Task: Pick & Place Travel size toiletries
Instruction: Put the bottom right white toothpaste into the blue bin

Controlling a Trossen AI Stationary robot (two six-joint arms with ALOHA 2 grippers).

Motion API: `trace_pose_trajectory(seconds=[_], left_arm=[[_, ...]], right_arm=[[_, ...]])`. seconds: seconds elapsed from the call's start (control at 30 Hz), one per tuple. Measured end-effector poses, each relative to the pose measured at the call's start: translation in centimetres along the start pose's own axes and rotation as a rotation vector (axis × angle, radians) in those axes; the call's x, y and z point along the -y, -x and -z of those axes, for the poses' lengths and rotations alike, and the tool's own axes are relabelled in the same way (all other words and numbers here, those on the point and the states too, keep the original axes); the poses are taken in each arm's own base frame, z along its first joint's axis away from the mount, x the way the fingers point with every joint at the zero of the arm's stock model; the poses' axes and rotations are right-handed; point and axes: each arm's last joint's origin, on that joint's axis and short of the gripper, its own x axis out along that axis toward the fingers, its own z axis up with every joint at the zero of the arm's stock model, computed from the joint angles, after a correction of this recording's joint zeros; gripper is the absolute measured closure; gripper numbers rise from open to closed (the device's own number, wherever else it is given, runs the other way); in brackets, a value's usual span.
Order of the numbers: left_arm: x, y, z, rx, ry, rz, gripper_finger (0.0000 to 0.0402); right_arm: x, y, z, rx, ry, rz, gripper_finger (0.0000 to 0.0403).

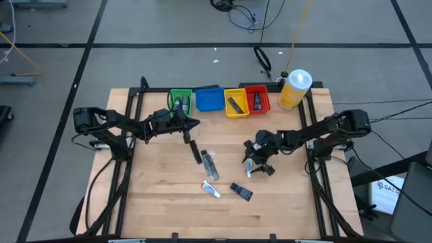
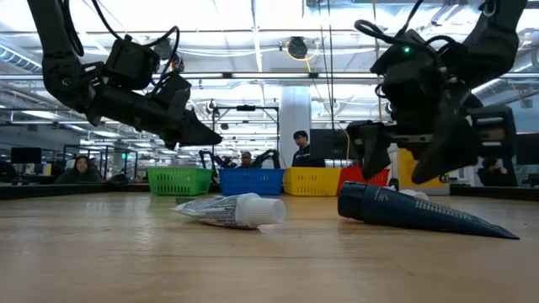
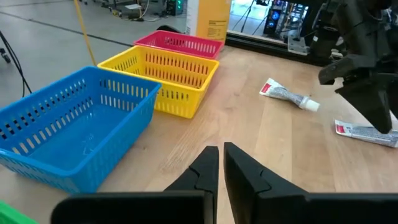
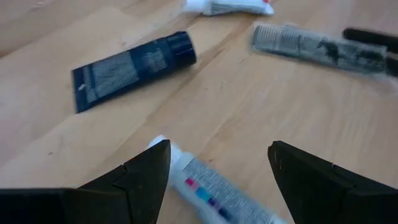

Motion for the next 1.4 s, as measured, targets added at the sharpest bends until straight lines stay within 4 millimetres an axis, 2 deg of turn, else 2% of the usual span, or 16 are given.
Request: trace_pose_trajectory(seconds=[0.2,0.5,0.67,1.03,1.3,1.4], left_arm=[[0.0,0.0,0.0,-0.003,0.006,0.000,0.0371],[0.2,0.0,0.1,-0.010,0.004,0.007,0.0393],[0.3,0.0,0.1,-0.012,0.011,0.011,0.0399],[0.5,0.0,0.1,-0.012,0.017,0.021,0.0369],[0.7,0.0,0.2,-0.014,0.022,0.029,0.0381],[0.8,0.0,0.2,-0.013,0.019,0.032,0.0391]], right_arm=[[0.5,-1.0,1.2,-0.001,-0.003,-0.013,0.0144],[0.9,-1.6,2.9,-0.003,-0.052,-0.073,0.0189],[1.3,-1.6,2.9,0.001,-0.084,-0.038,0.0222],[1.4,-1.6,2.8,-0.005,-0.134,0.000,0.0313],[1.6,-1.5,2.7,0.015,-0.127,0.016,0.0394],[2.1,-1.1,2.2,0.046,-0.155,0.061,0.0397]])
